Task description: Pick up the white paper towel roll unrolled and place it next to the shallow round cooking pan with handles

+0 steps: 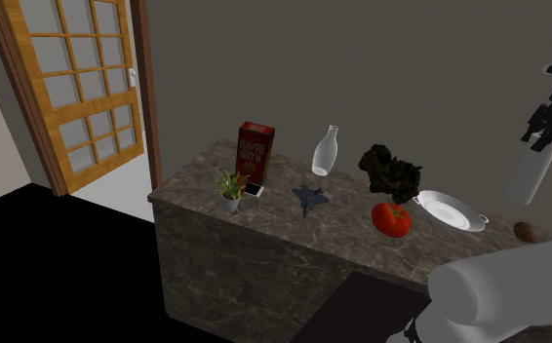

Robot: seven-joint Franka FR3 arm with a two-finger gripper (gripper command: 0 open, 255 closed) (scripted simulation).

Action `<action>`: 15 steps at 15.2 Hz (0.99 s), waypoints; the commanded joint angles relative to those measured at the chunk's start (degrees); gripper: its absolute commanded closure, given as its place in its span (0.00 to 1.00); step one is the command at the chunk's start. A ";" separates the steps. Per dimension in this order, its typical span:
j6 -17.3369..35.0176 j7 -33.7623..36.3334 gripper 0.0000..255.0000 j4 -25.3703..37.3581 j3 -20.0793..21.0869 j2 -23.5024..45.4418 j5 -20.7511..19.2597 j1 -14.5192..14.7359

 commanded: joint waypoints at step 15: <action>11.28 1.31 1.00 -15.30 -0.75 -4.43 -2.73 -1.82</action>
